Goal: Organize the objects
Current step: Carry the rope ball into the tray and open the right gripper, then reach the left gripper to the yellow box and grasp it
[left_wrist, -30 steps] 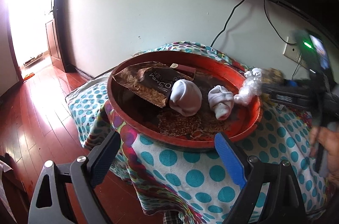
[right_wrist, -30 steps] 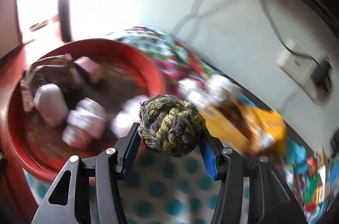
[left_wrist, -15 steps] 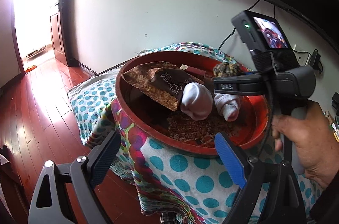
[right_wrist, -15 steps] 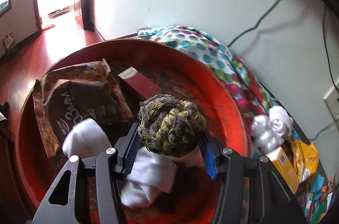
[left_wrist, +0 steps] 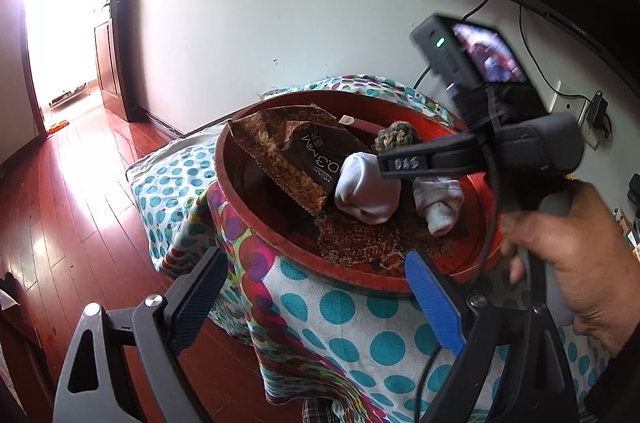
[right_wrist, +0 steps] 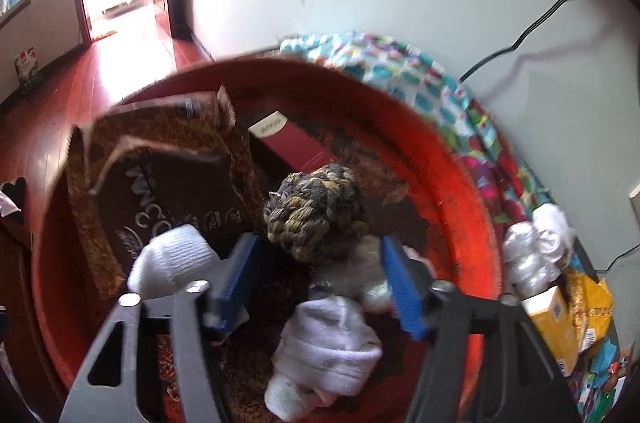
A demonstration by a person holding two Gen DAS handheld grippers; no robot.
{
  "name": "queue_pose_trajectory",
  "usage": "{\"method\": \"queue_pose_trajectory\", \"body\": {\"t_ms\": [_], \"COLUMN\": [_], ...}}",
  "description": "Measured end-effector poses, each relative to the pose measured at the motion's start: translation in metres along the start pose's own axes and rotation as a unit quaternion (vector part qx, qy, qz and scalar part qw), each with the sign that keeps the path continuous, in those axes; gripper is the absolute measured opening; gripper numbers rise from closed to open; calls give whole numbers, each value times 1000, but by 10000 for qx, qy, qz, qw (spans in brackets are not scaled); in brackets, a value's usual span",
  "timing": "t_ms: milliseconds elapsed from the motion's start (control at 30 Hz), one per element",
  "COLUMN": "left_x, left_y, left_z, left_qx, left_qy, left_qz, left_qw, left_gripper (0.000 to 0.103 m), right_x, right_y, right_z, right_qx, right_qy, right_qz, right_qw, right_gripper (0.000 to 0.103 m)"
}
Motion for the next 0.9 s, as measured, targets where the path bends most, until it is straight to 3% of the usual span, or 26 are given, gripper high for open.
{"method": "queue_pose_trajectory", "body": {"t_ms": [33, 233, 333, 600, 900], "left_x": [0, 6, 10, 31, 72], "left_y": [0, -2, -4, -12, -32], "left_z": [1, 3, 6, 11, 19], "left_qx": [9, 50, 78, 140, 195], "left_qy": [4, 30, 38, -14, -382], "left_qz": [-11, -129, -208, -580, -1003], "left_qw": [10000, 9999, 9997, 9982, 9940], "left_gripper": [92, 93, 93, 93, 92], "right_x": [3, 27, 55, 167, 274], "right_y": [3, -2, -21, -118, -212], "right_z": [11, 53, 69, 74, 84], "right_qx": [191, 647, 779, 477, 152], "right_qy": [5, 41, -183, -583, -1585], "right_qz": [-51, -392, -644, -2007, -2564], "right_qw": [9998, 9971, 9947, 9768, 9534], "right_gripper": [91, 93, 101, 101, 101]}}
Point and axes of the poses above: each gripper's, at about its wrist camera, not at the fingertips, and z roughly against the way its jaws point, x to its right, y to its top, the point moved 10 cm from there along -z, roughly the way its jaws point, and after that the axes turned 5 degrees about z, right-handed, at the moved point
